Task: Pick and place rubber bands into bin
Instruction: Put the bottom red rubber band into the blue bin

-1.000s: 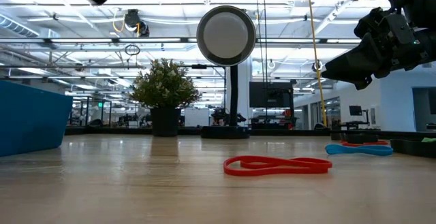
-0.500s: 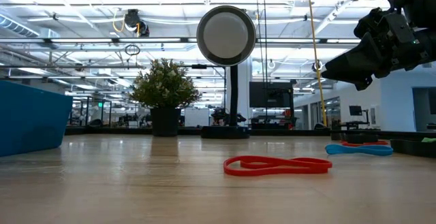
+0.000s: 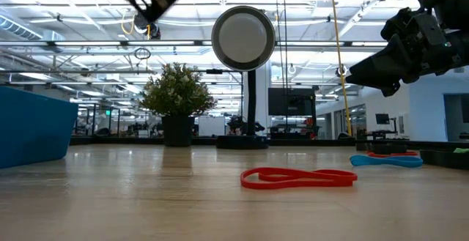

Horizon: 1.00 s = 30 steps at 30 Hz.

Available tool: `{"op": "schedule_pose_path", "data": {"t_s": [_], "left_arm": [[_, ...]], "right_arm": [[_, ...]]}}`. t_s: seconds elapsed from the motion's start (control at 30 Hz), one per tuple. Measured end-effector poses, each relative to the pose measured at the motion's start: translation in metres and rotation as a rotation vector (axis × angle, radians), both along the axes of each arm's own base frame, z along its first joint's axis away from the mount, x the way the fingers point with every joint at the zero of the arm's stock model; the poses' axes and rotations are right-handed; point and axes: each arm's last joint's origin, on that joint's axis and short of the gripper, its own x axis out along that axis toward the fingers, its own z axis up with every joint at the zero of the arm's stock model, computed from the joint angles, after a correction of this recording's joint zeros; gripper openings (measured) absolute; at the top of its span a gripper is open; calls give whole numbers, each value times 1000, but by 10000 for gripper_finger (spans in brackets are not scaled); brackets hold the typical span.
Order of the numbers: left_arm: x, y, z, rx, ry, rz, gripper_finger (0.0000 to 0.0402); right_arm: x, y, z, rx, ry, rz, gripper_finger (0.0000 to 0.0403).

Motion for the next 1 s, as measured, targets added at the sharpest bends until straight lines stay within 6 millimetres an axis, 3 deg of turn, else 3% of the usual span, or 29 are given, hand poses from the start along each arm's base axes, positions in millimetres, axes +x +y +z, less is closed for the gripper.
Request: {"op": "schedule_pose_path", "data": {"t_s": [0.33,0.5,0.77,1.0], "left_arm": [[65,-7,-34,153,168,-23,76],[86,-4,-50,191,217,12,76],[102,-6,-79,187,222,23,76],[105,-7,-85,184,215,25,76]], "right_arm": [[0,0,-1,0,8,1,164],[0,0,-1,0,11,3,164],[0,0,-1,0,12,3,164],[0,0,-1,0,15,3,164]]}}
